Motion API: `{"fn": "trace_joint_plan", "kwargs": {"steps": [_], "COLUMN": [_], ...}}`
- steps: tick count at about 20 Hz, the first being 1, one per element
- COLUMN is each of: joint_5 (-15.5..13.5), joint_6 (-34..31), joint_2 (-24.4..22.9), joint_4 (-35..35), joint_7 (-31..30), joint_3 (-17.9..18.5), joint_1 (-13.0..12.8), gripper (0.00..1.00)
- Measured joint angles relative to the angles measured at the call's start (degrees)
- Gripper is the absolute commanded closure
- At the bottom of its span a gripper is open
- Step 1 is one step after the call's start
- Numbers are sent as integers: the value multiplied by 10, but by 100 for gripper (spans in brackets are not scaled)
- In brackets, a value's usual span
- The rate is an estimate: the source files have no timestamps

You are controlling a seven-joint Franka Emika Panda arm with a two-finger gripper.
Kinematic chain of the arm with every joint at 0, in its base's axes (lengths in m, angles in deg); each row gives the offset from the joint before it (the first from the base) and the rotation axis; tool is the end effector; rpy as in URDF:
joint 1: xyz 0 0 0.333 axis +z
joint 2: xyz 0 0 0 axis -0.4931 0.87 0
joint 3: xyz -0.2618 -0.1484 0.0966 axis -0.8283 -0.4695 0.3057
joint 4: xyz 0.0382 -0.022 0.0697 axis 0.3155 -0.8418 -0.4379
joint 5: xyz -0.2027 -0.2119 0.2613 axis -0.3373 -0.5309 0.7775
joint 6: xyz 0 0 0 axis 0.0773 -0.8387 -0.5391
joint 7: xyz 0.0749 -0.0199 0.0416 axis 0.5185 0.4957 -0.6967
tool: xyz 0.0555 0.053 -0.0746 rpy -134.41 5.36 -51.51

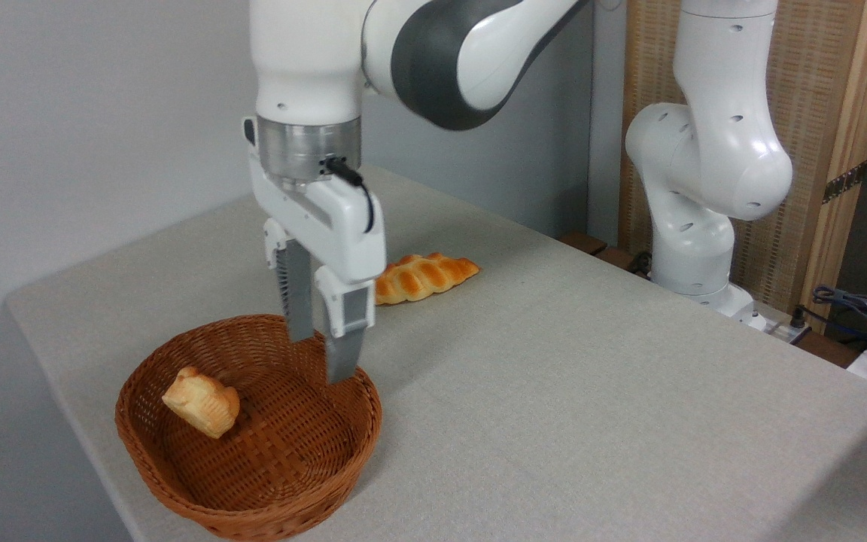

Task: Put bread into the basket
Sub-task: 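Open the gripper to drop the bun into the basket, raise gripper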

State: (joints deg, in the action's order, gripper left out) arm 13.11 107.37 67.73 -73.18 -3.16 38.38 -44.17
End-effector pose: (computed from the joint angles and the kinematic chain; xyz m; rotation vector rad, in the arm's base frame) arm 0.5526 -0.0343 0.5192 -2.8319 1.2745 -0.2816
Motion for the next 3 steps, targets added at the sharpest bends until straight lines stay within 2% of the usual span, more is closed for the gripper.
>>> {"fn": "trace_joint_plan", "kwargs": {"steps": [3], "joint_5": [0], "joint_6": [-60], "joint_2": [-21], "joint_4": [0], "joint_7": [-2], "joint_3": [14], "joint_1": [1], "gripper": [0]}}
